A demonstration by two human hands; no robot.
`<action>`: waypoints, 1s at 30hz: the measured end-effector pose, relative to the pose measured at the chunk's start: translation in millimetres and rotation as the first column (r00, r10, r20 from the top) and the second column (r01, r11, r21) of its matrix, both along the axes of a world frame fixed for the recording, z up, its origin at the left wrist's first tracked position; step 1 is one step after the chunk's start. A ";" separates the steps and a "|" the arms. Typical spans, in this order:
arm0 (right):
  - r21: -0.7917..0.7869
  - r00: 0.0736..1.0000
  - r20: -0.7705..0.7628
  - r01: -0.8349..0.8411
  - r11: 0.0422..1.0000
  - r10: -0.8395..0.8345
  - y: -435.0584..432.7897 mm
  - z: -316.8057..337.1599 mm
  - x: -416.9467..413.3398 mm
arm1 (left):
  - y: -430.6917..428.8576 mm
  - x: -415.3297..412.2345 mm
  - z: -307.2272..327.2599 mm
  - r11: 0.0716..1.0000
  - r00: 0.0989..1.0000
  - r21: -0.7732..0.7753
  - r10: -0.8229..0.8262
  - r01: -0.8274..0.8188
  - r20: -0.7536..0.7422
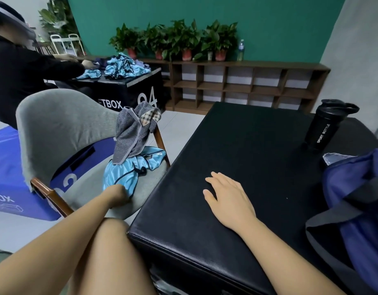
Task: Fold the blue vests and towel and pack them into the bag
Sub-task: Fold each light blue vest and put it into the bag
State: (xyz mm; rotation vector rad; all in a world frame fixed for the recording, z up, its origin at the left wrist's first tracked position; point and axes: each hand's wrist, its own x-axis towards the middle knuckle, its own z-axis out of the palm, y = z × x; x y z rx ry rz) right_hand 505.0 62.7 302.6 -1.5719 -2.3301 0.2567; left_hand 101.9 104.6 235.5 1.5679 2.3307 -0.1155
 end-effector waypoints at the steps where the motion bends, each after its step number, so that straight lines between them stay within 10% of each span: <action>1: 0.000 1.000 -0.008 0.003 1.000 -0.003 -0.5 -0.3 0.1 | -2.3 1.0 3.0 1.000 1.000 0.024 -0.003 0.002 0.021; 16: -0.296 0.961 -0.262 0.009 0.955 -0.090 -44.9 43.3 3.9 | -60.0 64.7 117.2 0.763 0.965 0.646 -0.158 -0.015 0.210; 30: -0.123 0.916 -0.399 -0.104 0.987 0.047 -94.9 158.1 15.1 | -117.6 166.5 282.5 0.500 0.843 0.847 -0.522 0.180 0.130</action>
